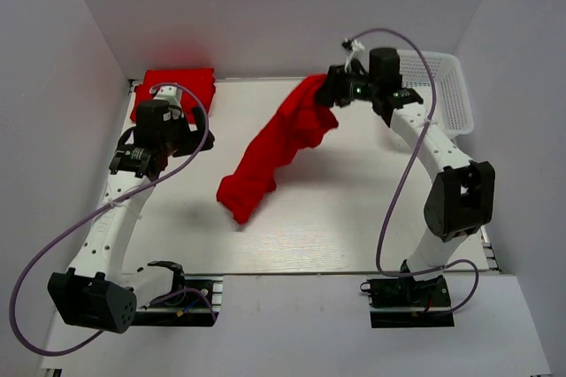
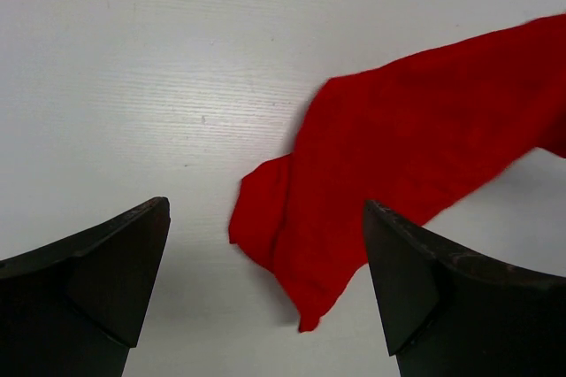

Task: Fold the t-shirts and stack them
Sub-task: Move the tshirt to the center of the board, then flatten out the tshirt

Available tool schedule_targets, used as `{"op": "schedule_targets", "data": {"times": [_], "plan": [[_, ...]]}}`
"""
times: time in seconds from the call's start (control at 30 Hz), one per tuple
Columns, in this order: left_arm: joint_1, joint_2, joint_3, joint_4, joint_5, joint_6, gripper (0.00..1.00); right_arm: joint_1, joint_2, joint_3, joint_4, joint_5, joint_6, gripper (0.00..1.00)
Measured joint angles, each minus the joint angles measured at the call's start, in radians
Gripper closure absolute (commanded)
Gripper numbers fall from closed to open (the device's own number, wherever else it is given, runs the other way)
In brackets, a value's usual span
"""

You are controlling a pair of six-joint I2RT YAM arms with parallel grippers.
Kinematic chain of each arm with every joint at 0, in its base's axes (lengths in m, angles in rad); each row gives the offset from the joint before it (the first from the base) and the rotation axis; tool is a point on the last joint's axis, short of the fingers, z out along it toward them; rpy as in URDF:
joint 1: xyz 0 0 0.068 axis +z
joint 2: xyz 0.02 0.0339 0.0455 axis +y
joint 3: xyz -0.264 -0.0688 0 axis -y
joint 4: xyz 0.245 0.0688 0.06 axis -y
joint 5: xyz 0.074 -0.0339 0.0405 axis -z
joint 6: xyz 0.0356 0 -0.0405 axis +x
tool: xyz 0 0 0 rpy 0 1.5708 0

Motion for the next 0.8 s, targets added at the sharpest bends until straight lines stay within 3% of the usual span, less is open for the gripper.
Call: {"op": "schedule_targets", "data": {"times": [0.07,0.17,0.3,0.5,0.67,0.8], "plan": [[0.0,0.002,-0.006,-0.022,-0.013,-0.002,0.0,0.003,-0.016,-0.095,-0.063,0.18,-0.037,0.1],[0.0,0.015,-0.024,-0.047,-0.029,-0.012,0.0,0.003,-0.018,-0.157,-0.179,0.417,-0.09,0.1],[0.0,0.054,-0.08,-0.05,-0.02,-0.018,0.0,0.0,-0.044,-0.173,-0.251,0.578,-0.124,0.1],[-0.004,0.104,-0.195,0.027,0.136,-0.013,0.0,0.005,-0.154,-0.239,-0.273,0.65,-0.145,0.1],[-0.013,0.22,-0.202,0.135,0.263,-0.011,0.02,0.022,-0.19,-0.289,-0.273,0.66,-0.183,0.1],[-0.014,0.331,-0.189,0.204,0.338,0.001,0.11,0.064,-0.186,-0.322,-0.276,0.652,-0.238,0.1]]}}
